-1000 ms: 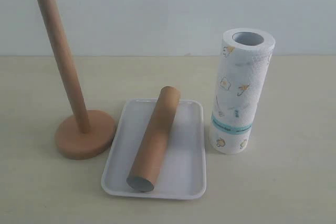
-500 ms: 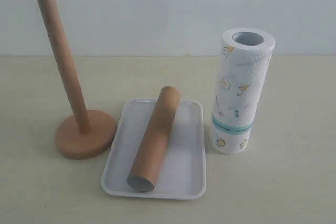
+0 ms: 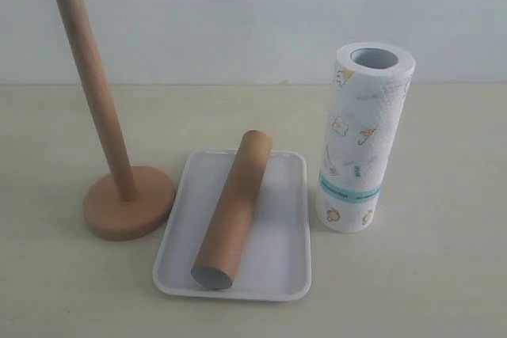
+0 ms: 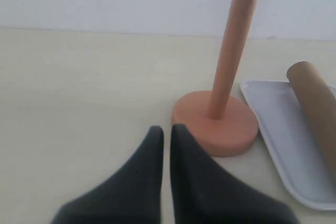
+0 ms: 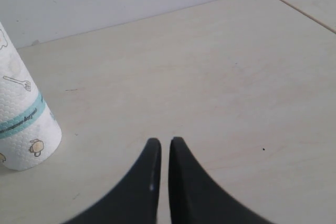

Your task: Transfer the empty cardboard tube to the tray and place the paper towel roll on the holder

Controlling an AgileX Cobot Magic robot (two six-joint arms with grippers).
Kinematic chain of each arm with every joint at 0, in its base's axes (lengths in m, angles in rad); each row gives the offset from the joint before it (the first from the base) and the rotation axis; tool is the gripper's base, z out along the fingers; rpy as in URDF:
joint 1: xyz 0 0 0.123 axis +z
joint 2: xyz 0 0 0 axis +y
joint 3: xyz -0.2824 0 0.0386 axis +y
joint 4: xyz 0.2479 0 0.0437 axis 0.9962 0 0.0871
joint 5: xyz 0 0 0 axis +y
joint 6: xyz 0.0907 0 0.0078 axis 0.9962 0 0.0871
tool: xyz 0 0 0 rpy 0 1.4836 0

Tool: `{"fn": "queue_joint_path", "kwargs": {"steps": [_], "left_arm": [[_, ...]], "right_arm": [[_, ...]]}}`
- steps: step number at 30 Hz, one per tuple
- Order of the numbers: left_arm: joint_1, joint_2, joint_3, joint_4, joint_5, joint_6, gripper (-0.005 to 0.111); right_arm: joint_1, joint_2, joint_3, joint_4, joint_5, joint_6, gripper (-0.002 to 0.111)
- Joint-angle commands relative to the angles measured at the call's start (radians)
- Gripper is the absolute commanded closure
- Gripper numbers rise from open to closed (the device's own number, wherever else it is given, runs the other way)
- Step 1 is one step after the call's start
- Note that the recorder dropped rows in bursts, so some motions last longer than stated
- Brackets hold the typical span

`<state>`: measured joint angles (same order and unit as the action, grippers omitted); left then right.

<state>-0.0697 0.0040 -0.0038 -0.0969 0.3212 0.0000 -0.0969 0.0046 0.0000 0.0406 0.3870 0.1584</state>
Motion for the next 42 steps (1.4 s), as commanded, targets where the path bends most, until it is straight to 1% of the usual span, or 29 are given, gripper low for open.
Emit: {"fn": "queue_joint_path", "kwargs": {"steps": [1, 9, 13, 15, 21, 25, 28, 29, 30, 32, 33, 34, 35, 36, 38, 39, 40, 42], "left_arm": [[-0.005, -0.004, 0.004, 0.004, -0.002, -0.007, 0.102], [-0.005, -0.004, 0.004, 0.004, -0.002, -0.007, 0.102], [-0.005, -0.004, 0.004, 0.004, -0.002, -0.007, 0.102], [-0.005, -0.004, 0.004, 0.004, -0.002, -0.007, 0.102], [-0.005, -0.004, 0.004, 0.004, -0.004, -0.007, 0.102], [-0.005, -0.004, 0.004, 0.004, -0.004, -0.007, 0.102], [-0.005, -0.004, 0.004, 0.004, -0.004, -0.007, 0.102], [-0.005, -0.004, 0.004, 0.004, -0.004, -0.007, 0.102], [-0.005, -0.004, 0.004, 0.004, -0.004, -0.007, 0.102], [-0.005, -0.004, 0.004, 0.004, -0.004, -0.007, 0.102], [-0.005, -0.004, 0.004, 0.004, -0.004, -0.007, 0.102], [-0.005, -0.004, 0.004, 0.004, -0.004, -0.007, 0.102], [-0.005, -0.004, 0.004, 0.004, -0.004, -0.007, 0.102], [-0.005, -0.004, 0.004, 0.004, -0.004, -0.007, 0.102], [-0.005, -0.004, 0.004, 0.004, -0.004, -0.007, 0.102], [-0.005, -0.004, 0.004, 0.004, -0.004, -0.007, 0.102], [-0.005, -0.004, 0.004, 0.004, -0.004, -0.007, 0.102], [-0.005, -0.004, 0.004, 0.004, -0.004, -0.007, 0.102]], "right_arm": [[-0.003, -0.005, 0.0, -0.002, -0.008, -0.003, 0.103], [-0.003, -0.005, 0.0, -0.026, -0.016, -0.033, 0.103], [-0.003, -0.005, 0.0, -0.029, -0.127, -0.042, 0.103], [-0.003, -0.005, 0.0, -0.029, -0.267, -0.042, 0.103], [-0.003, -0.005, 0.0, -0.025, -0.795, -0.042, 0.103], [-0.003, -0.005, 0.0, -0.025, -1.088, -0.033, 0.103], [-0.003, -0.005, 0.0, -0.025, -1.292, 0.027, 0.103], [-0.003, -0.005, 0.0, -0.025, -1.391, 0.049, 0.103], [-0.003, -0.005, -0.009, -0.025, -1.403, 0.051, 0.103], [-0.003, -0.005, -0.094, -0.029, -1.341, 0.053, 0.103], [-0.003, 0.04, -0.167, -0.041, -1.248, 0.078, 0.103], [-0.003, 0.076, -0.204, -0.067, -1.2, 0.105, 0.103], [-0.003, 0.154, -0.265, -0.165, -1.12, 0.175, 0.103], [-0.003, 0.203, -0.288, -0.239, -1.095, 0.232, 0.103], [-0.003, 0.411, -0.308, -0.501, -1.124, 0.492, 0.103], [-0.003, 0.467, -0.308, -0.557, -1.124, 0.545, 0.103], [-0.003, 0.568, -0.308, -0.667, -1.11, 0.629, 0.103], [-0.003, 0.726, -0.308, -0.81, -1.101, 0.76, 0.103]]}}
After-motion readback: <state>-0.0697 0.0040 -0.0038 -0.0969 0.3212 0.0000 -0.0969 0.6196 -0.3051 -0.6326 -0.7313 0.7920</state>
